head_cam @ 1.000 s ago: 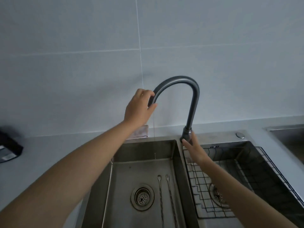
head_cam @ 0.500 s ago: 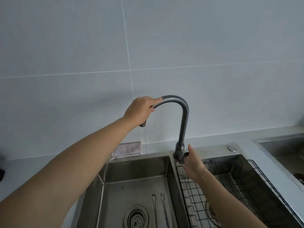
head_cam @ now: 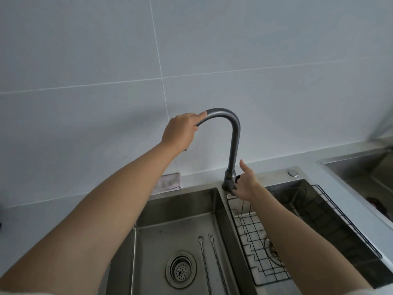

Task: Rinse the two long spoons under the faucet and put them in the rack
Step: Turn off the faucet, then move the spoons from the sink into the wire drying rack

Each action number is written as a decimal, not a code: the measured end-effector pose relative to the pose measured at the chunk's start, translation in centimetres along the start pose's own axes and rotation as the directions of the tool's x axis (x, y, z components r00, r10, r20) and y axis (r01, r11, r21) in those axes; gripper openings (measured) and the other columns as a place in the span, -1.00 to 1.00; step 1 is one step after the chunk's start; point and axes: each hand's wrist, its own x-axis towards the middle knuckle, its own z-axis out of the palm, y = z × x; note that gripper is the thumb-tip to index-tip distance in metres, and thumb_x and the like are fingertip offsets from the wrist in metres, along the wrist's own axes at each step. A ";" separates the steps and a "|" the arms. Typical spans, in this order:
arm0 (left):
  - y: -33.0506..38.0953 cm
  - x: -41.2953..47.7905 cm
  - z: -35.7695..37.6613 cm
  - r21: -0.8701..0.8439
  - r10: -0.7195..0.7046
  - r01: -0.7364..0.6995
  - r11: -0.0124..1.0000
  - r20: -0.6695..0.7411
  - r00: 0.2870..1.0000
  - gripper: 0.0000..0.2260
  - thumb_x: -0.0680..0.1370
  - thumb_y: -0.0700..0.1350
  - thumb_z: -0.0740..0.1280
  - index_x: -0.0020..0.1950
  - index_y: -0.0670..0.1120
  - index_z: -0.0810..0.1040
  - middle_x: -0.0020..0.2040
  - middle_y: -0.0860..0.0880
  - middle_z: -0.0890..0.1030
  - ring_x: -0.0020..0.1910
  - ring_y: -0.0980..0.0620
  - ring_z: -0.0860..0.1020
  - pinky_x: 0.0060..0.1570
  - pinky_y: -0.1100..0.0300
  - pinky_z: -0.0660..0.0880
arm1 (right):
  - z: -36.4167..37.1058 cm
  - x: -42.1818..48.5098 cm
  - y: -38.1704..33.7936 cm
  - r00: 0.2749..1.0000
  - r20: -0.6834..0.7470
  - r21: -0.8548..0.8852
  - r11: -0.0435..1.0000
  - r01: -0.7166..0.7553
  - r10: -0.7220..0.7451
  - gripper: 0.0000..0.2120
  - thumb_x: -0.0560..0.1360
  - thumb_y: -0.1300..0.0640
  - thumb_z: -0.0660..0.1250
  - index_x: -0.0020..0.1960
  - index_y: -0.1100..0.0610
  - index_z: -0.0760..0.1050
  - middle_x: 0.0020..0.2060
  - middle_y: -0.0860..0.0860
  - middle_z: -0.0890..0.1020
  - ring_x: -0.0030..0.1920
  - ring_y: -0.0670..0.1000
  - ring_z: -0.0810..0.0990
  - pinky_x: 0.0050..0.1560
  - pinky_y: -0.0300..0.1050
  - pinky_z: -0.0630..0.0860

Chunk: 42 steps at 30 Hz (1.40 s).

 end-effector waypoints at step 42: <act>4.0 -27.0 34.8 0.220 -0.697 0.838 0.500 0.676 0.238 -0.77 0.58 -0.24 0.11 0.17 -0.23 0.47 0.18 -0.22 0.56 0.15 -0.18 0.55 0.11 -0.01 0.49 | -8.7 9.8 22.7 0.976 -0.074 -0.896 -0.443 0.025 0.205 -0.72 0.53 0.30 0.16 0.22 0.28 0.43 0.21 0.17 0.51 0.19 0.13 0.53 0.04 -0.10 0.49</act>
